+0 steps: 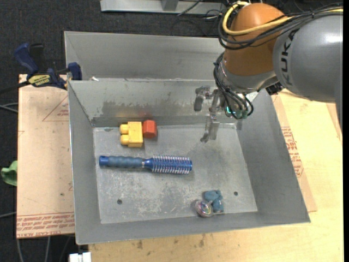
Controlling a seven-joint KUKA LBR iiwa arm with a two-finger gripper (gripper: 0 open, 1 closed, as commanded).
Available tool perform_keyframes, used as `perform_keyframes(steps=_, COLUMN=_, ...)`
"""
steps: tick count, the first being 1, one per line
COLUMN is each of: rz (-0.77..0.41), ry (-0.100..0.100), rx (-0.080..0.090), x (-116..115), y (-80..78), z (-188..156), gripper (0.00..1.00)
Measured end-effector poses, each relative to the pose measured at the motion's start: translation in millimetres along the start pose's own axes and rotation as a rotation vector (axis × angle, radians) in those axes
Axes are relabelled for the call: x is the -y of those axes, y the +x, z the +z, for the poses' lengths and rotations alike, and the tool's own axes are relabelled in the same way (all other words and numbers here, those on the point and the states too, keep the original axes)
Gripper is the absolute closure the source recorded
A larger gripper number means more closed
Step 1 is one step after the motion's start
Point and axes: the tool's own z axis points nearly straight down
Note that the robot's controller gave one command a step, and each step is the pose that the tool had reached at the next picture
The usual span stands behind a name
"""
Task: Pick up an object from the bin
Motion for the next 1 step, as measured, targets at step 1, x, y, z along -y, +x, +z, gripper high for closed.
perform_keyframes(steps=1, rz=-0.064, ry=0.0, rx=-0.005, x=-28.9, y=81.4, z=115.6, gripper=0.0)
